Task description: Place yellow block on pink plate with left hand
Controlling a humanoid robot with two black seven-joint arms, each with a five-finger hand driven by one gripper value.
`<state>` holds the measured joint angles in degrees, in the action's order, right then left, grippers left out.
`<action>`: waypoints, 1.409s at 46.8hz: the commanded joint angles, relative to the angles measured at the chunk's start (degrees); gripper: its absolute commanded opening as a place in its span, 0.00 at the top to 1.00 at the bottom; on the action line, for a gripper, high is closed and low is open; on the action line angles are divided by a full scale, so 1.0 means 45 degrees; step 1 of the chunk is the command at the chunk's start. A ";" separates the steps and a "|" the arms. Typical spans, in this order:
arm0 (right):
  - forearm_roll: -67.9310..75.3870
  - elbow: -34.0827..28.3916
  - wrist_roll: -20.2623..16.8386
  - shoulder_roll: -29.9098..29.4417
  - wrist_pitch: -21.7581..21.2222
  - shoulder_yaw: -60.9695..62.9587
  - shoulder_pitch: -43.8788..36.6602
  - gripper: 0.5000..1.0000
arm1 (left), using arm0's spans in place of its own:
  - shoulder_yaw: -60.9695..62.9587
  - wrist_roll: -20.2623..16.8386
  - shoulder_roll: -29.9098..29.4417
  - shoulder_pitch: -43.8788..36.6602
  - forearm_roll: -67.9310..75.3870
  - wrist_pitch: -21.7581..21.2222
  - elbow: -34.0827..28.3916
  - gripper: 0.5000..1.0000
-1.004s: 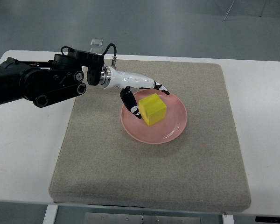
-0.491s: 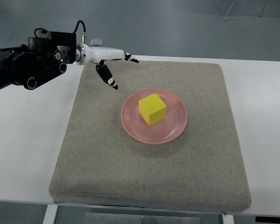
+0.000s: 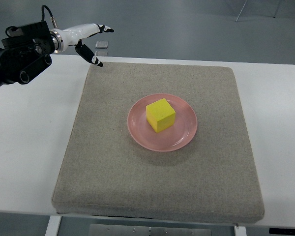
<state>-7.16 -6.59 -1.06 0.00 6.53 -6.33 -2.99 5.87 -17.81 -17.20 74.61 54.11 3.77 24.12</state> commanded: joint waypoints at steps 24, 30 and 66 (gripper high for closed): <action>-0.0011 0.0000 0.0002 0.0000 0.0013 0.0000 -0.0001 0.15 | -0.0073 0.0384 0.1341 -0.1325 -0.9190 0.0430 -0.1864 0.02; 0.0009 0.0000 0.0002 0.0000 -0.0006 0.0000 -0.0001 0.15 | -0.0852 0.0325 0.1478 -0.1697 -1.0032 0.0626 -0.1864 0.02; 0.0009 0.0000 0.0002 0.0000 -0.0006 0.0000 -0.0001 0.15 | -1.0247 0.0032 0.2611 -0.3924 -1.0500 0.2188 -0.1884 0.01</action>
<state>-7.14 -6.60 -1.05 0.00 6.53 -6.33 -3.00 -37.79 -17.68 -5.85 57.44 7.92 12.96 15.72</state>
